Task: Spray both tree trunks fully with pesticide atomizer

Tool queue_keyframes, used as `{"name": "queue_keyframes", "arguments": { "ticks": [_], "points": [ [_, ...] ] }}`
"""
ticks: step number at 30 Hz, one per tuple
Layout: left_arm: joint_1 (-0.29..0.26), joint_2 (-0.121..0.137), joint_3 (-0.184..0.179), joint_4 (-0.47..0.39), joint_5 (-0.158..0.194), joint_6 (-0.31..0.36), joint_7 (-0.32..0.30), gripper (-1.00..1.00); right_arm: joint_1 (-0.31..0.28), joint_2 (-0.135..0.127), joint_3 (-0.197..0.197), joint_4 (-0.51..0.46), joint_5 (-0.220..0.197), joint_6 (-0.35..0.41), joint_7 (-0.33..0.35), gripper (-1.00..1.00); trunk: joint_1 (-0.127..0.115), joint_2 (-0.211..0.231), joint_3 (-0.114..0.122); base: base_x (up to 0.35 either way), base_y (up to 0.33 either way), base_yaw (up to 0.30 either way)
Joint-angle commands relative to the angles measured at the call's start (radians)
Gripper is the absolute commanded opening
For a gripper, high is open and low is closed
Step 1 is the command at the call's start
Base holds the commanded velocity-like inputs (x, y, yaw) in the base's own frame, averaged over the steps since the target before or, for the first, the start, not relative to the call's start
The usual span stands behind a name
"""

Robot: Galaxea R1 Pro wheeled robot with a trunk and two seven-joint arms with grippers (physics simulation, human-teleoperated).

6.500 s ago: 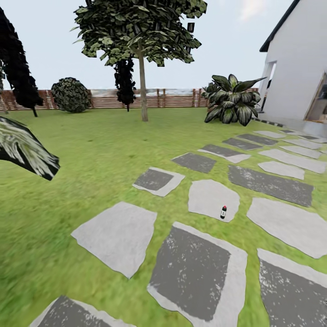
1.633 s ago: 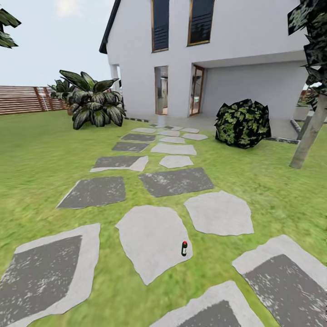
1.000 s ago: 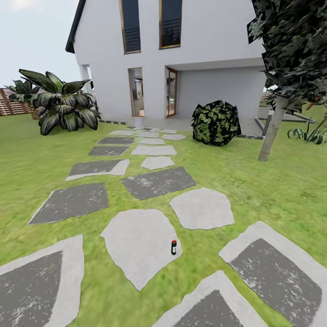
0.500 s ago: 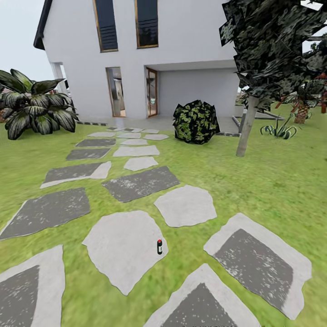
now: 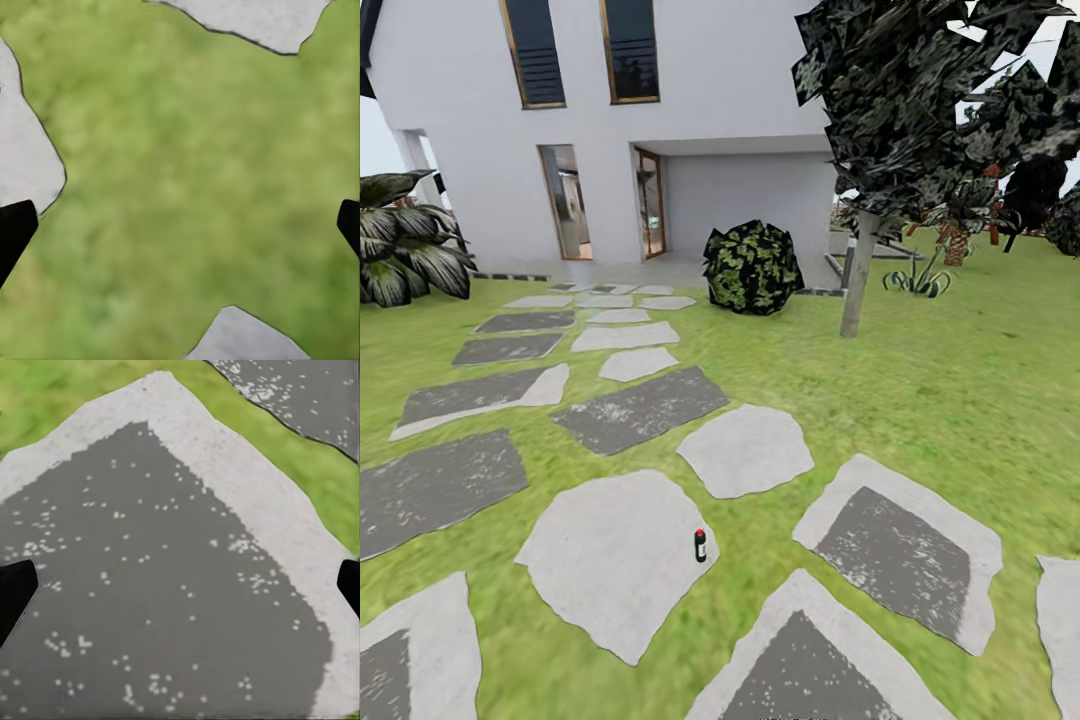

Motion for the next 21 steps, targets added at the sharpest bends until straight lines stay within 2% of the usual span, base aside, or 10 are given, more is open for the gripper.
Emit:
{"name": "queue_keyframes", "arguments": {
  "ticks": [1,7,13,17,21],
  "points": [
    [0.0,0.0,0.0,0.0,0.0,0.0,0.0,1.0,0.0,0.0,0.0,0.0,0.0,0.0,0.0,1.0,0.0,0.0,0.0,0.0,0.303,-0.268],
    [0.0,0.0,0.002,-0.002,0.0,0.0,0.0,1.0,0.0,0.001,0.0,-0.001,0.0,0.0,-0.001,1.0,0.0,0.0,0.0,0.0,0.301,-0.112],
    [0.0,0.0,0.001,-0.003,-0.001,0.0,0.0,1.0,0.0,0.002,0.0,-0.001,0.0,0.0,-0.003,1.0,0.0,0.0,0.0,0.007,0.025,-0.001],
    [0.0,0.0,0.001,-0.003,-0.001,0.0,0.0,1.0,0.0,0.002,0.0,-0.001,0.0,0.0,-0.001,1.0,0.0,0.0,0.0,0.227,0.079,0.0],
    [0.0,0.0,0.002,-0.003,-0.001,0.0,0.0,1.0,0.0,0.002,0.0,-0.001,0.0,0.0,-0.001,1.0,0.0,0.0,0.0,0.242,0.226,0.0]
  ]
}}
